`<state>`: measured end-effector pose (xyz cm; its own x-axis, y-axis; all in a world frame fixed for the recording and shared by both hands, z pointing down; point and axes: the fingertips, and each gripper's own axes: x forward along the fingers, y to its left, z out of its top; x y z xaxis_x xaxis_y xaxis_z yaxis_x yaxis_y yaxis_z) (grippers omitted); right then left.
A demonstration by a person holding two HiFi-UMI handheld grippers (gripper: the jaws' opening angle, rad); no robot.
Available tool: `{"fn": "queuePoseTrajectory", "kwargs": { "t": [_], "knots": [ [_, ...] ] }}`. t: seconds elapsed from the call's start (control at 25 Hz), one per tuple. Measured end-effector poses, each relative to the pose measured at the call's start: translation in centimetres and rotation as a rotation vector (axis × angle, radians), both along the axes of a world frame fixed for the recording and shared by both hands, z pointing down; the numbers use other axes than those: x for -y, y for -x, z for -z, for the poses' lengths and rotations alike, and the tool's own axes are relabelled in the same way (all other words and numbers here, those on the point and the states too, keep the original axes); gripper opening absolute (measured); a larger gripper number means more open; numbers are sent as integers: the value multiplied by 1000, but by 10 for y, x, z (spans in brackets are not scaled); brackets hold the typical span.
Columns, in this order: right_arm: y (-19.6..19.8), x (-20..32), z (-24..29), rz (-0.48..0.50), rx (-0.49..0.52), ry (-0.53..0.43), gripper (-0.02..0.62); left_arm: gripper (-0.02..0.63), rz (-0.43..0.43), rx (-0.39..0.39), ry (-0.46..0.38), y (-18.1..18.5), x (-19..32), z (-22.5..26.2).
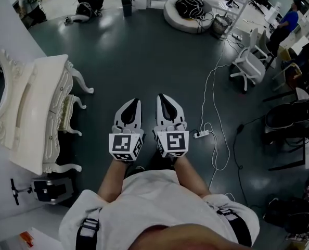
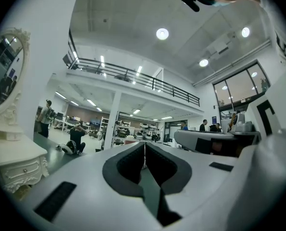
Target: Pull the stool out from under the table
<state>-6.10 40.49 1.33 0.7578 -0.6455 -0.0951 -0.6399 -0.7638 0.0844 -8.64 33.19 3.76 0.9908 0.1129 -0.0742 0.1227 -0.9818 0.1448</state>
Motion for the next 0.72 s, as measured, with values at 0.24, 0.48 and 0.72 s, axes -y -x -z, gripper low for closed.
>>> {"fn": "queuePoseTrajectory", "kwargs": {
  "t": [0.24,0.48,0.72],
  "knots": [
    [-62,43,-3,85,-5,-18,14,11,74,3,-14,-56,38,-6],
    [-155,79,15,193,-19,-35,14,11,166,-2,-18,-143,70,5],
    [-225,104,27,310,-15,-45,14,11,255,3,-24,-210,84,15]
  ]
}}
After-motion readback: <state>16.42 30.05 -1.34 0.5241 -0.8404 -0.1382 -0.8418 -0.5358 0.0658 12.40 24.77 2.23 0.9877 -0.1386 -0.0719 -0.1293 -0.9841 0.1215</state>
